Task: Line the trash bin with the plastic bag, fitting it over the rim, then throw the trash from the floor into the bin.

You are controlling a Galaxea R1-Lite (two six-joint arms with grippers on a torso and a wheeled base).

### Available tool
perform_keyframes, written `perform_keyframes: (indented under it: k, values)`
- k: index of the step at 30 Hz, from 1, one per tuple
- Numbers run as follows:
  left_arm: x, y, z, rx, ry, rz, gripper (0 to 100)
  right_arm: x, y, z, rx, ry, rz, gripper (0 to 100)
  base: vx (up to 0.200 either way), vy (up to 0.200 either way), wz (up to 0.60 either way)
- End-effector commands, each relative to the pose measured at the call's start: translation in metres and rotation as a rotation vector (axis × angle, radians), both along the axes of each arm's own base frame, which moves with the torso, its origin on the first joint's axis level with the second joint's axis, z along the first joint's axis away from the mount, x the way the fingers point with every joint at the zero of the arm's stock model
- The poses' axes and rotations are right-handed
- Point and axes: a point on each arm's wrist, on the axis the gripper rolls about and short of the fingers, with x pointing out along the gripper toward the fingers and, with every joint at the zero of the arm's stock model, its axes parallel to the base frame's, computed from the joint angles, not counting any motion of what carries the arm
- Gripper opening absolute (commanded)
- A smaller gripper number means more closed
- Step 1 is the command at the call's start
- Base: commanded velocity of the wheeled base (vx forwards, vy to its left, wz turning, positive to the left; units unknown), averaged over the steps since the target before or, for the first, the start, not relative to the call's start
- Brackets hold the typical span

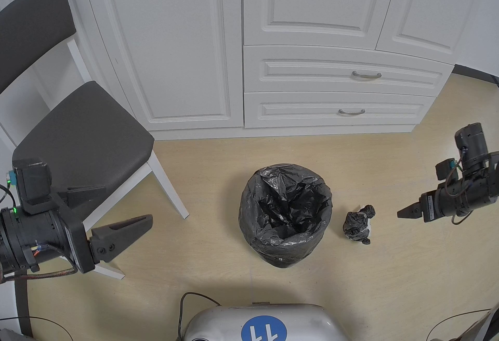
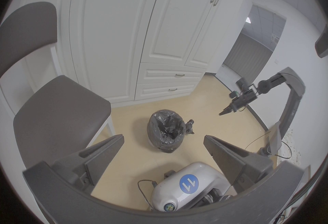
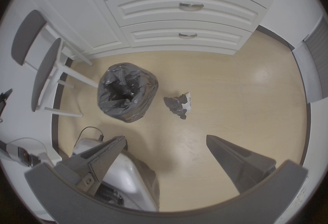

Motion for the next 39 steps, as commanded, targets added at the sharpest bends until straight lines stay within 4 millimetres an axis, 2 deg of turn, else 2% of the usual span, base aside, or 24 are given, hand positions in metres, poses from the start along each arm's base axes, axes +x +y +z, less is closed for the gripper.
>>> perform_keyframes:
  k: [1, 2, 3, 4, 8, 10, 12, 13, 16, 21, 25, 29, 32, 39]
  values:
    - [0.006, -0.006, -0.002, -0.010, -0.033, -0.009, 100, 0.058, -0.014, -0.067, -0.004, 0.112, -0.070, 100, 0.000, 0.000, 0.00]
    - [0.013, -0.010, -0.006, -0.021, -0.051, -0.009, 100, 0.071, -0.015, -0.088, -0.009, 0.123, -0.079, 100, 0.000, 0.000, 0.00]
    - [0.013, -0.010, -0.006, -0.021, -0.051, -0.009, 100, 0.071, -0.015, -0.088, -0.009, 0.123, -0.079, 100, 0.000, 0.000, 0.00]
    - [0.014, -0.011, -0.008, -0.037, -0.074, -0.007, 100, 0.079, -0.019, -0.106, -0.009, 0.144, -0.091, 100, 0.000, 0.000, 0.00]
    - [0.011, -0.009, -0.008, -0.041, -0.112, -0.011, 100, 0.098, -0.024, -0.136, -0.001, 0.162, -0.108, 100, 0.000, 0.000, 0.00]
    - [0.008, -0.006, -0.005, -0.037, -0.135, -0.008, 100, 0.108, -0.025, -0.162, 0.018, 0.178, -0.133, 100, 0.000, 0.000, 0.00]
    - [0.005, -0.004, -0.004, -0.039, -0.146, 0.006, 100, 0.115, -0.025, -0.177, 0.039, 0.174, -0.158, 100, 0.000, 0.000, 0.00]
    - [0.003, -0.002, -0.002, -0.042, -0.159, 0.021, 100, 0.125, -0.025, -0.193, 0.067, 0.155, -0.193, 100, 0.000, 0.000, 0.00]
    - [-0.002, 0.002, 0.003, -0.055, -0.184, 0.040, 100, 0.139, -0.026, -0.209, 0.104, 0.121, -0.231, 100, 0.000, 0.000, 0.00]
    - [-0.009, 0.007, 0.007, -0.072, -0.210, 0.039, 100, 0.155, -0.015, -0.220, 0.154, 0.109, -0.163, 100, 0.000, 0.000, 0.00]
    - [-0.008, 0.007, 0.006, -0.056, -0.213, 0.039, 100, 0.165, -0.001, -0.217, 0.166, 0.079, -0.111, 100, 0.000, 0.000, 0.00]
    - [-0.006, 0.005, 0.004, -0.047, -0.203, 0.036, 100, 0.166, 0.010, -0.211, 0.140, 0.059, -0.065, 100, 0.000, 0.000, 0.00]
    - [-0.004, 0.004, 0.001, -0.038, -0.190, 0.036, 100, 0.170, 0.010, -0.213, 0.083, 0.042, -0.057, 100, 0.000, 0.000, 0.00]
    - [-0.002, 0.003, -0.001, -0.031, -0.184, 0.035, 100, 0.177, 0.009, -0.217, -0.058, 0.010, -0.159, 100, 0.000, 0.000, 0.00]
